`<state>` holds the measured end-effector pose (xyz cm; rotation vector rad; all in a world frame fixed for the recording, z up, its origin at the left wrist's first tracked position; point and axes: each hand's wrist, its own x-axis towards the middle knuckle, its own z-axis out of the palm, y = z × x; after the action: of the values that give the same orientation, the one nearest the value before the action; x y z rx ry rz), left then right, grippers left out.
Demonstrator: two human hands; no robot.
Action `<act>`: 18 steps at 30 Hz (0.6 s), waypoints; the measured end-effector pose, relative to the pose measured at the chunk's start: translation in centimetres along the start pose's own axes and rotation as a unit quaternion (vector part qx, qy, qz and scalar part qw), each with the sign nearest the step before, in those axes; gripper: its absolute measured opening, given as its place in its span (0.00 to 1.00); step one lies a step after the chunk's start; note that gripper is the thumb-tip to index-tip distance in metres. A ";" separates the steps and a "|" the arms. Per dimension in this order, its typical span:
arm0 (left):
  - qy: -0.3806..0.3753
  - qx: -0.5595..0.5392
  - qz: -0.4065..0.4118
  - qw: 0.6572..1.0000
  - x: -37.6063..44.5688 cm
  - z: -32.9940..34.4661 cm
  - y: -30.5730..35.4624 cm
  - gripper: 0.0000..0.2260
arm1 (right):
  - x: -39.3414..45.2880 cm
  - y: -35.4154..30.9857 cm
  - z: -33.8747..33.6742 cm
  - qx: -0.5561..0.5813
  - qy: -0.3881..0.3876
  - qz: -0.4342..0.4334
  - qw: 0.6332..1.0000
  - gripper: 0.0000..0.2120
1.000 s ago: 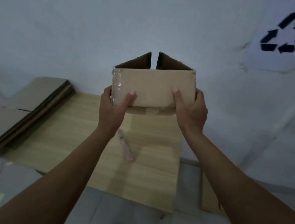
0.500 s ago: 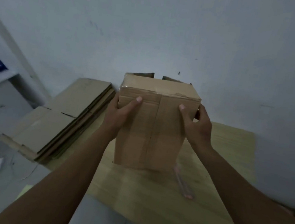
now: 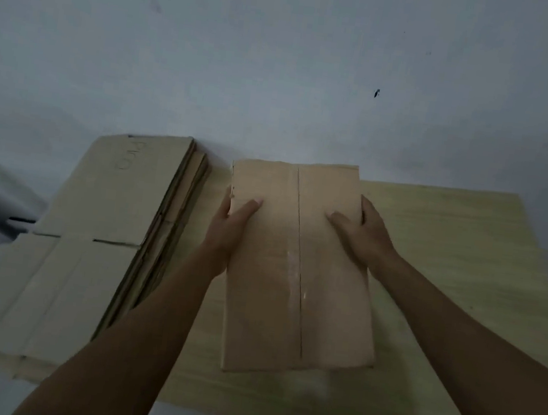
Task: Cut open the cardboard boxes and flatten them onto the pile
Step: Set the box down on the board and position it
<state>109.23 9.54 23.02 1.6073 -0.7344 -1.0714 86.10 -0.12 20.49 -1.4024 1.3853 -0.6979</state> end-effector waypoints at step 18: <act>-0.038 0.003 -0.139 0.990 5.6 -4.1 -10.1 0.48 | -3.2 4.0 8.5 -0.248 0.134 0.125 0.951 0.42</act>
<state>114.85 9.28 12.14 1.7165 -0.5739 -1.3374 91.78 5.68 14.76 -1.5079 2.0163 -0.3922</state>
